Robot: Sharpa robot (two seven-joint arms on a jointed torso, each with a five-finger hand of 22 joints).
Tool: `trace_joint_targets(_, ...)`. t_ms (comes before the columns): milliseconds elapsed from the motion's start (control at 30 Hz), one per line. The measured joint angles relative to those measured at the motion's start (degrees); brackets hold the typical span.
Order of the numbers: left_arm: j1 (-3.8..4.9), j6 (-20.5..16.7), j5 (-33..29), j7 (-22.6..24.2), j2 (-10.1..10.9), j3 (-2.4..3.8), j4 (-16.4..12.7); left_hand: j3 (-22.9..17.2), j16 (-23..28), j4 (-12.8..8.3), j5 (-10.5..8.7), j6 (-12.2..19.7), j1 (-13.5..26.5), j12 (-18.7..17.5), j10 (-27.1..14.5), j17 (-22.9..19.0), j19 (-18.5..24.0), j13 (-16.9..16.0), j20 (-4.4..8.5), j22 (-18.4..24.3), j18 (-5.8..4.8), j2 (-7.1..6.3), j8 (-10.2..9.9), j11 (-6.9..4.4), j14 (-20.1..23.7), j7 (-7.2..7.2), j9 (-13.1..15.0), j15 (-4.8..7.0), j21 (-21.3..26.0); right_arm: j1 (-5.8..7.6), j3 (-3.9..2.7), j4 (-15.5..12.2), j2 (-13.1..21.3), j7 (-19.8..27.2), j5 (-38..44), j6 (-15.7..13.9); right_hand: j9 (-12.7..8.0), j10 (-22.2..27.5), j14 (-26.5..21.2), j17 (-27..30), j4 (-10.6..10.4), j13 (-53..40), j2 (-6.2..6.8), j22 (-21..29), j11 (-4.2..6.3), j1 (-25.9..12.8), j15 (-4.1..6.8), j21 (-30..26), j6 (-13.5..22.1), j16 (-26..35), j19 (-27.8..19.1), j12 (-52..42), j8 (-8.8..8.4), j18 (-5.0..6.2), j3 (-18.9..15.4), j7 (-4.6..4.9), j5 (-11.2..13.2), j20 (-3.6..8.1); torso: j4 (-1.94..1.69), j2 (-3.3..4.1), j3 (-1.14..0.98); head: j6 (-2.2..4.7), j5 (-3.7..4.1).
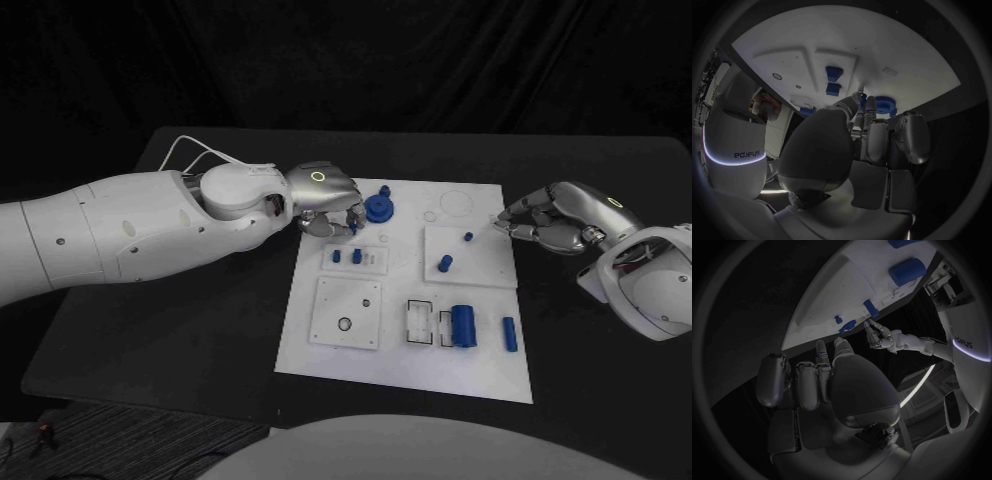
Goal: Assemble the parts on the task board
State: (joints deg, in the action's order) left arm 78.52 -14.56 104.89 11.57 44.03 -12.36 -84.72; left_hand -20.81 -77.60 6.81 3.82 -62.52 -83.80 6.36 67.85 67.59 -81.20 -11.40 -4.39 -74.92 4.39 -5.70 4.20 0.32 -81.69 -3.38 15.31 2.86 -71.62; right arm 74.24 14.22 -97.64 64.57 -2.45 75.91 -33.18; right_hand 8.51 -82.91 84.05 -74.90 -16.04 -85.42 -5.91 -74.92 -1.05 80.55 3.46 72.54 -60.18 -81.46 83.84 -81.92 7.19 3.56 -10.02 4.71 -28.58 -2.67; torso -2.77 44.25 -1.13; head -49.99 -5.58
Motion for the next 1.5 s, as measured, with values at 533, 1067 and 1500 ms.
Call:
trace_joint_targets(533, -0.75, 0.9, 0.0, -0.5, -0.3, 0.05, 0.3, 0.0, 0.6, 0.0, 0.0, 0.0, 0.2, -0.2, 0.0, -0.9, 0.4, 0.1, 0.0, 0.0, 0.0, -0.22, 0.0, 0.0, 0.4, 0.0, 0.0, 0.01, 0.8, -0.01, 0.01, -0.1, 0.0, -0.1, 0.0, 0.2, 0.0, 0.0, 0.0, 0.0, 0.0, -0.3, -0.21, 0.0, 0.0, 0.2, -0.13, 0.0, 0.0, 0.0, 0.0, 0.0, 0.0, -0.01, 0.0, 0.0, 0.0, 0.0, 0.01, 0.03, -0.02, 0.0, -0.04)
trace_joint_targets(1067, -1.04, 0.9, 0.0, -0.5, -1.0, 0.09, 1.0, -0.2, 1.3, 0.2, 0.38, 0.3, 0.2, -0.7, 0.0, -2.0, 0.9, 0.1, -0.09, 0.0, 0.0, -0.25, -0.1, 0.0, 1.3, 0.34, 0.0, 0.1, 1.6, -0.02, 0.01, -0.3, 0.0, -0.2, 0.0, 0.4, 0.0, 0.4, -0.2, 0.0, 0.0, -1.1, -0.52, 0.0, -0.41, 0.5, -0.05, 0.0, 0.0, 0.0, 0.0, 0.0, 0.0, 0.0, 0.0, 0.0, 0.0, 0.0, -0.02, 0.05, 0.01, 0.0, -0.18)
trace_joint_targets(1500, -1.21, 1.2, 0.0, -3.8, -0.4, 0.0, 1.5, 4.6, 3.0, 5.2, -0.88, 20.6, 4.8, -2.2, -4.5, -5.2, 3.0, 0.5, -0.31, 0.0, 0.0, -4.22, -0.6, 1.63, 4.0, 7.27, -4.9, -1.15, 5.3, -0.02, 0.01, -0.4, 0.1, -0.3, 0.0, 0.5, 0.0, 0.4, -0.1, 0.0, -0.2, -1.1, -0.52, 0.0, -0.4, 0.5, 0.09, 0.0, 0.0, 0.0, 0.0, 0.0, 0.0, 0.0, 0.2, 0.0, 0.0, 0.0, 0.02, -0.02, 0.01, 0.0, -0.18)
